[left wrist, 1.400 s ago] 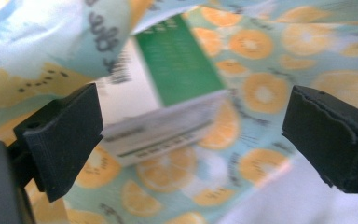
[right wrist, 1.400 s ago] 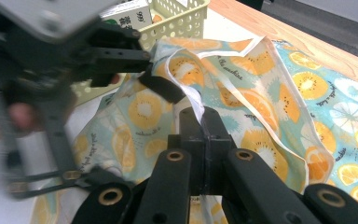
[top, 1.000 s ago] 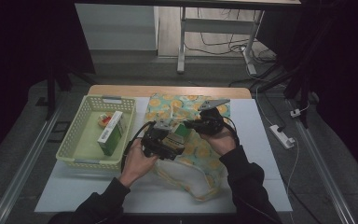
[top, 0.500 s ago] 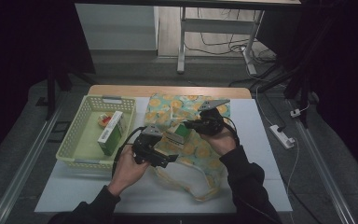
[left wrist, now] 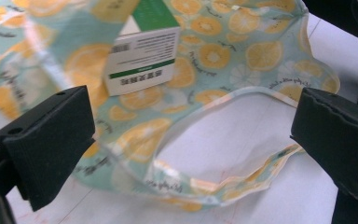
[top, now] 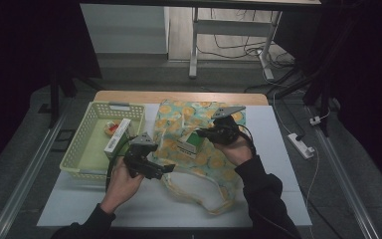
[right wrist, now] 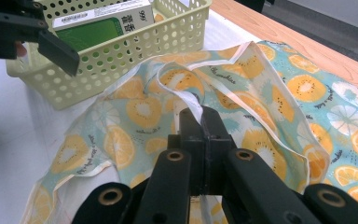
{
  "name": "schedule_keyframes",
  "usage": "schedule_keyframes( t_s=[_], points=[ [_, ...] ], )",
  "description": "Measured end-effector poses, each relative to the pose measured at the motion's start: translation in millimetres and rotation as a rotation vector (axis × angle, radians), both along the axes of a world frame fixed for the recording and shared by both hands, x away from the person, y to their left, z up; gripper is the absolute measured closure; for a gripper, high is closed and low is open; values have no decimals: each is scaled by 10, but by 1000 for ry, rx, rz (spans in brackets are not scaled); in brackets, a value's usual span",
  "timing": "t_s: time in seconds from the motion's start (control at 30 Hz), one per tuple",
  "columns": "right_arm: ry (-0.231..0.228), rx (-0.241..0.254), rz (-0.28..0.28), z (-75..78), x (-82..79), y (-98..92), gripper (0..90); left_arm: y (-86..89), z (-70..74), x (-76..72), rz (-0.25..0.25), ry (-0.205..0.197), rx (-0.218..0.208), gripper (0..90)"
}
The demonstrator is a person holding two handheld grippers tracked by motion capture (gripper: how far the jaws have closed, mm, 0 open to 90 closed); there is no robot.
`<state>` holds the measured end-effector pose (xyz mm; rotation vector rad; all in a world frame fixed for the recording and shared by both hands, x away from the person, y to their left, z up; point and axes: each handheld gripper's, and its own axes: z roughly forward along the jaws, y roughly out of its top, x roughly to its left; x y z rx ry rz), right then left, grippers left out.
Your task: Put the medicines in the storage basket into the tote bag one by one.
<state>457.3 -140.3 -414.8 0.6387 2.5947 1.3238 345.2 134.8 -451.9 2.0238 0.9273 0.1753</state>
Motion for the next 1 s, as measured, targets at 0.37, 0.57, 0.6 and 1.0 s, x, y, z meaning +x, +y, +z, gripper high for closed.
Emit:
schedule_keyframes(
  t_s=[0.37,0.57,0.6,1.0],
  points=[
    [-1,2,-3,5,0,-10,895,368,13,-84,79,-17,-15,1],
    [-2,4,-3,9,-1,-12,895,532,10,-115,119,-12,8,1],
    [-3,3,-4,11,-2,-13,895,548,10,-121,125,-11,23,1],
    [-3,7,-7,17,4,-31,894,885,13,-135,261,-27,110,0]
  ],
)
